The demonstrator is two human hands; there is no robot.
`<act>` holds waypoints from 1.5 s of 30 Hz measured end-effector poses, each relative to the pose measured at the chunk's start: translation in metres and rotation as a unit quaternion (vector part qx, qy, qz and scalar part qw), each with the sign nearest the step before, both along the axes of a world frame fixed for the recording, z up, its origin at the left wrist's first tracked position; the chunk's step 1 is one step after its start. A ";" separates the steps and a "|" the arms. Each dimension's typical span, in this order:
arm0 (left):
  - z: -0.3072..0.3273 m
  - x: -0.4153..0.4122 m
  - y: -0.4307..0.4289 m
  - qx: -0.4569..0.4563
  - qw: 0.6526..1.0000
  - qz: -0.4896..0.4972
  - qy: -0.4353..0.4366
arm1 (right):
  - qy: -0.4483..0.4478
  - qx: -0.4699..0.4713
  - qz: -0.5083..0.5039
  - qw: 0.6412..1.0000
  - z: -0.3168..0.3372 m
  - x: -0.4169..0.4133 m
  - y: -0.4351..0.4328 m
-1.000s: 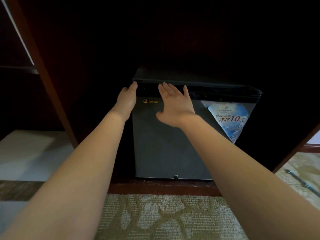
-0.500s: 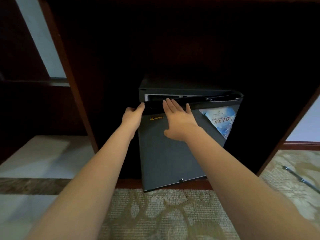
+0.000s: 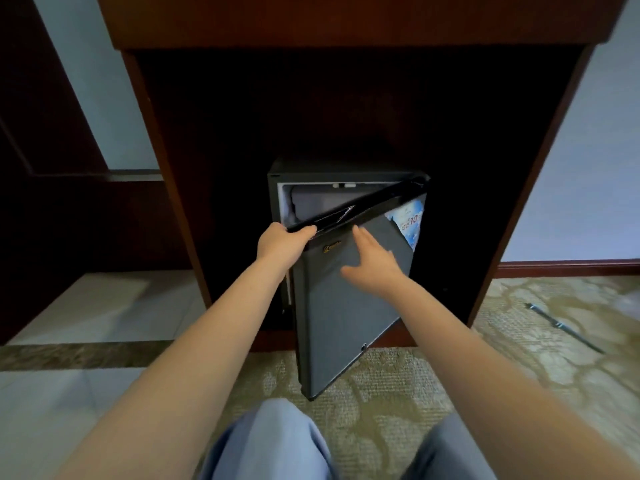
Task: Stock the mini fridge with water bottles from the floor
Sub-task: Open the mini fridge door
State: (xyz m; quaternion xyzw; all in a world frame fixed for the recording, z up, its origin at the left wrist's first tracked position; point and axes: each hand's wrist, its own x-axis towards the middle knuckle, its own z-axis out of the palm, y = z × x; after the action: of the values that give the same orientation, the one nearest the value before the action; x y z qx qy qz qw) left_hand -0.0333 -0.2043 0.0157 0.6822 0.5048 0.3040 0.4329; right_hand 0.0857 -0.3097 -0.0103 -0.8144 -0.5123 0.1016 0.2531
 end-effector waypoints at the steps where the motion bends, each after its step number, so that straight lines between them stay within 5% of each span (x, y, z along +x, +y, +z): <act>1: 0.000 0.000 -0.012 0.009 1.000 -0.004 0.003 | 0.050 0.028 0.000 0.998 -0.008 -0.001 -0.011; 5: 0.000 0.006 -0.056 0.051 0.999 -0.012 0.008 | 0.119 0.121 -0.021 0.985 -0.032 -0.007 -0.051; 12: -0.010 0.040 -0.129 0.209 0.966 -0.149 0.018 | 0.108 0.256 -0.052 0.959 -0.050 0.004 -0.123; 15: -0.010 0.063 -0.160 0.238 0.948 -0.213 0.003 | 0.122 0.276 -0.150 0.942 -0.065 0.022 -0.147; 24: -0.030 0.138 -0.192 0.130 0.922 -0.365 0.030 | 0.059 0.287 -0.335 0.896 -0.088 0.083 -0.211; 45: -0.057 0.288 -0.214 0.083 0.879 -0.462 0.085 | 0.357 0.348 -0.376 0.781 -0.076 0.273 -0.235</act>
State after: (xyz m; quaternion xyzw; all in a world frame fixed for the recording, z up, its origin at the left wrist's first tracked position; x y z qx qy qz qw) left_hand 0.2548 -0.4179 -0.0416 0.8945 0.1397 0.0508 0.4216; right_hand 0.3591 -0.5445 -0.0864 -0.7046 -0.0394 0.0966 0.7019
